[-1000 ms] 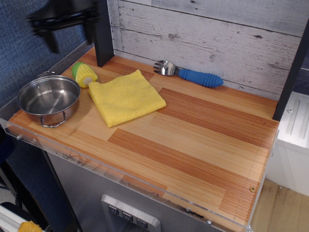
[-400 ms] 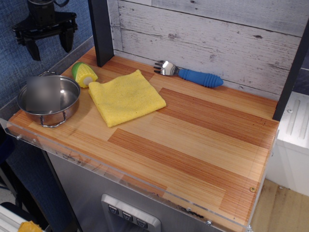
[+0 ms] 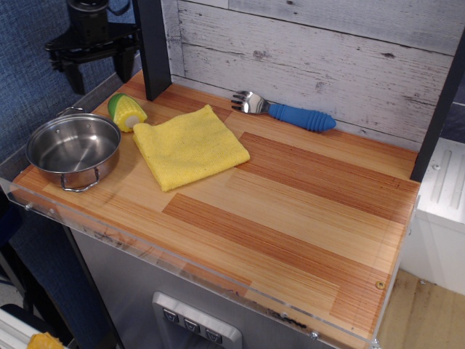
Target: Place the green-and-yellow item at the table's lower right corner.
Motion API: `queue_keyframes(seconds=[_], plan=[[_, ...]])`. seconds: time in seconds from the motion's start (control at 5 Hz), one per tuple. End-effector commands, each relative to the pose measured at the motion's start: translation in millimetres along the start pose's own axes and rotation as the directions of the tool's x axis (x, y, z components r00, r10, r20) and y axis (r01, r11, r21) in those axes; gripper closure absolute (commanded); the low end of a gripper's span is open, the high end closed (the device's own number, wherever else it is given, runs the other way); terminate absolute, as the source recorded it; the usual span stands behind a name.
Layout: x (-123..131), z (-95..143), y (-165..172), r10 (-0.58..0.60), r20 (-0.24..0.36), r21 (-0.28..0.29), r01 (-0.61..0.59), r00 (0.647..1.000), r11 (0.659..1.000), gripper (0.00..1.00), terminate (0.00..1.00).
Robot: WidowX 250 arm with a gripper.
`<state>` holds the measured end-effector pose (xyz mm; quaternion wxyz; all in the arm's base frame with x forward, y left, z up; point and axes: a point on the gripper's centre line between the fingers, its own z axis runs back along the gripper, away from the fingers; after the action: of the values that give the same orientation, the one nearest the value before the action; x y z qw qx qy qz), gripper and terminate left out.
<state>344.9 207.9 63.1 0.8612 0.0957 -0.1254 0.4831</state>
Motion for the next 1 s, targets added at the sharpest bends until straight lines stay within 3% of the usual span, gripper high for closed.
queue_keyframes(seconds=[0.0, 0.8], plan=[[-15, 14, -20, -0.056, 0.028, -0.027, 0.057, 0.998, 0.998, 0.0, 0.0], [-7, -14, -4, -0.072, 0.01, 0.041, 0.072, 0.997, 0.997, 0.0, 0.0]])
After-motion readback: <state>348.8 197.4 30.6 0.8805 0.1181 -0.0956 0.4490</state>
